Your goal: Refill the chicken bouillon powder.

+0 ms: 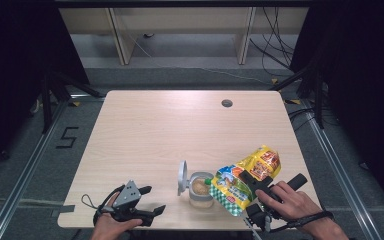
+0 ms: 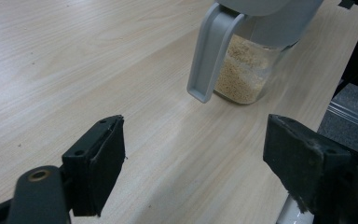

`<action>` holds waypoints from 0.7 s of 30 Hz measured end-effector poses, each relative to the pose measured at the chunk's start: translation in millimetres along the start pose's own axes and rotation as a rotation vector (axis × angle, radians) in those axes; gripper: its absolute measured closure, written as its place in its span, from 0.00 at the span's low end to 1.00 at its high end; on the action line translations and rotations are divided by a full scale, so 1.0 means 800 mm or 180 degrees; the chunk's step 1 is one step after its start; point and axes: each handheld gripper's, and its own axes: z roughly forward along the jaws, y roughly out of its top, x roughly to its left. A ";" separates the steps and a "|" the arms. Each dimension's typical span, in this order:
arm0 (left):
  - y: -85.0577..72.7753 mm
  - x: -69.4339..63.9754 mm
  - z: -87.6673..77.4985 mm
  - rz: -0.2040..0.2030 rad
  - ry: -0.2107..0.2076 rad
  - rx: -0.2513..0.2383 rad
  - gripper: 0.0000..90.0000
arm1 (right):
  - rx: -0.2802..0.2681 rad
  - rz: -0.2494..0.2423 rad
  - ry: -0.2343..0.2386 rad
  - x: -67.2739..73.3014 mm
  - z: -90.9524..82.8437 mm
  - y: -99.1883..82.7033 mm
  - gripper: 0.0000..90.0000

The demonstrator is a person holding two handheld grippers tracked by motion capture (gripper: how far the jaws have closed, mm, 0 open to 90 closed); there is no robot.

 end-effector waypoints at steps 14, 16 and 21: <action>0.000 0.000 0.000 -0.0014 0.0012 -0.0021 0.22 | -0.0100 0.0448 -0.0043 0.011 0.003 0.001 0.82; 0.000 0.000 0.000 -0.0014 0.0011 -0.0023 0.22 | -0.0125 0.0499 -0.0058 0.013 0.004 0.002 0.83; -0.001 -0.001 0.000 -0.0036 0.0011 -0.0027 0.22 | -0.0135 0.0724 -0.0049 0.019 0.006 0.002 0.85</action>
